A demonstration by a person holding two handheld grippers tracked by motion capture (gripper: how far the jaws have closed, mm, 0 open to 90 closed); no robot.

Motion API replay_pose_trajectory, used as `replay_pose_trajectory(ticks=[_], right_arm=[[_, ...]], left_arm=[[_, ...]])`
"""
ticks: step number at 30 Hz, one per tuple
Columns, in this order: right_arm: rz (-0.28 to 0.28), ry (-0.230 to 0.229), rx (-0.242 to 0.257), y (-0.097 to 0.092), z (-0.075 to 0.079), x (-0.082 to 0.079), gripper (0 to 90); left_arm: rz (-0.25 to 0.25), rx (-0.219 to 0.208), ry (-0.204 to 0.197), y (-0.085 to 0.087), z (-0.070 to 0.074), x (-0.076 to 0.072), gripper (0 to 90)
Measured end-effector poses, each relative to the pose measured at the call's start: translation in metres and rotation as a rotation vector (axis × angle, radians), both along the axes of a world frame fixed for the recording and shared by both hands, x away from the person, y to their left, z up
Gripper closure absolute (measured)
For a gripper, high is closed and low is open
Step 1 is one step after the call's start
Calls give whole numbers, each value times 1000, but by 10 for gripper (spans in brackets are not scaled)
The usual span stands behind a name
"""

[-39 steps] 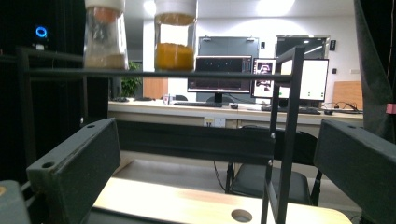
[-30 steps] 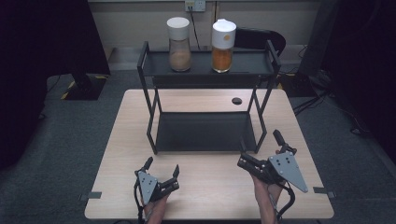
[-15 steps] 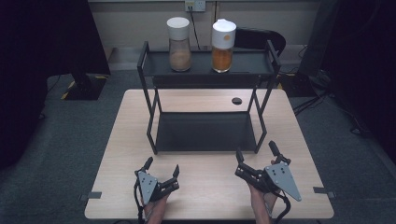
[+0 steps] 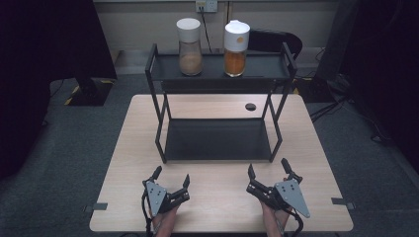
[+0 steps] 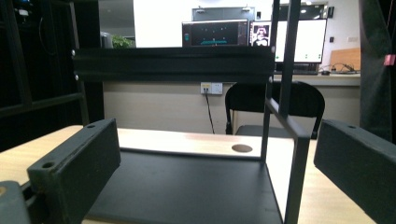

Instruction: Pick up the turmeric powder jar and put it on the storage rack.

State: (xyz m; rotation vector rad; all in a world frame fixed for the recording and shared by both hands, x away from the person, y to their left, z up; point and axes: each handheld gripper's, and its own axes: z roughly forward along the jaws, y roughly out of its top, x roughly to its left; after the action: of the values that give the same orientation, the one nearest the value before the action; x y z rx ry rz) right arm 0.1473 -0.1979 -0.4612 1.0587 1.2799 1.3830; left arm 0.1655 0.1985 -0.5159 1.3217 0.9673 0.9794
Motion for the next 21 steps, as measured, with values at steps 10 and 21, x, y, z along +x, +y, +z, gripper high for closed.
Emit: replay_pose_trajectory(ticks=[10, 21], right_arm=[[-13, 35, 2, 0, -21, 3, 0], [-26, 69, -14, 0, -37, 4, 0]], left_arm=[[0, -1, 0, 0, 0, 0, 26], [0, 0, 0, 0, 0, 0, 26]])
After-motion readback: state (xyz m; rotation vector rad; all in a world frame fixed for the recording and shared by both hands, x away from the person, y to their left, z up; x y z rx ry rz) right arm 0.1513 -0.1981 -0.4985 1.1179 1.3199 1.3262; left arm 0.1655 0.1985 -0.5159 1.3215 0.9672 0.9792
